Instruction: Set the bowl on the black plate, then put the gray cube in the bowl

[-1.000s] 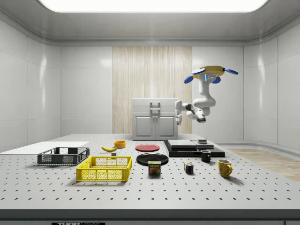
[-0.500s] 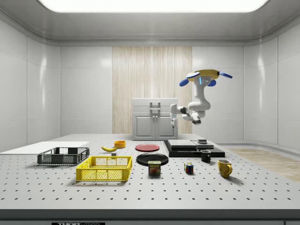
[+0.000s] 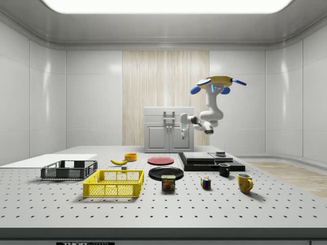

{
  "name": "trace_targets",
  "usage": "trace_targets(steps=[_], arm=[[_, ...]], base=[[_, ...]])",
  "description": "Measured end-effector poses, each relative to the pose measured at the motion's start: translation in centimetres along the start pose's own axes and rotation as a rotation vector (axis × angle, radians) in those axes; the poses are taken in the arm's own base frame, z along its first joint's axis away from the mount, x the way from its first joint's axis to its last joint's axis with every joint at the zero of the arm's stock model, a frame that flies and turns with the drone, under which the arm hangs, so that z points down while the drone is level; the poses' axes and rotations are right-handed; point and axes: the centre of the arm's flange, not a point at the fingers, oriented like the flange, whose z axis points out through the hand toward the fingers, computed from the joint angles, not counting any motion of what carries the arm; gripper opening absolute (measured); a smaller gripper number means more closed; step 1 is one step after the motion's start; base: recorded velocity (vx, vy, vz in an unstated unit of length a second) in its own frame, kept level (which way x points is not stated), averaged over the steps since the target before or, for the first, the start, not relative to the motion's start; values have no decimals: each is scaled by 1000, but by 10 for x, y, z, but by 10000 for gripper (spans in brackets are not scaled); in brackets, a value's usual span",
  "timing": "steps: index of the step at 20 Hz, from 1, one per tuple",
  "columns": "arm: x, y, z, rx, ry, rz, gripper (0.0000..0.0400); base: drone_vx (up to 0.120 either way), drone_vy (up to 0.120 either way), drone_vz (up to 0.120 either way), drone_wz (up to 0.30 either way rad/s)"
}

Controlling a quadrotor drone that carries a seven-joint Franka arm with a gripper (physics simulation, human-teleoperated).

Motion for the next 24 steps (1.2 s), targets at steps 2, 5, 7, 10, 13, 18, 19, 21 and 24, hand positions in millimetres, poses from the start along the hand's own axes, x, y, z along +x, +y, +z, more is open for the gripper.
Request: trace_targets(steps=[2, 5, 7, 10, 13, 18, 19, 21, 24], arm=[[0, 0, 0, 0, 0, 0, 400], [0, 0, 0, 0, 0, 0, 400], [0, 0, 0, 0, 0, 0, 400], [0, 0, 0, 0, 0, 0, 400], [0, 0, 0, 0, 0, 0, 400], [0, 0, 0, 0, 0, 0, 400], [0, 0, 0, 0, 0, 0, 400], [0, 0, 0, 0, 0, 0, 400], [0, 0, 0, 0, 0, 0, 400]], base=[[120, 0, 0, 0], [120, 0, 0, 0], [120, 0, 0, 0], [120, 0, 0, 0], [120, 0, -13, 0], [120, 0, -120, 0], [120, 0, -120, 0], [120, 0, -120, 0], [120, 0, -120, 0]])
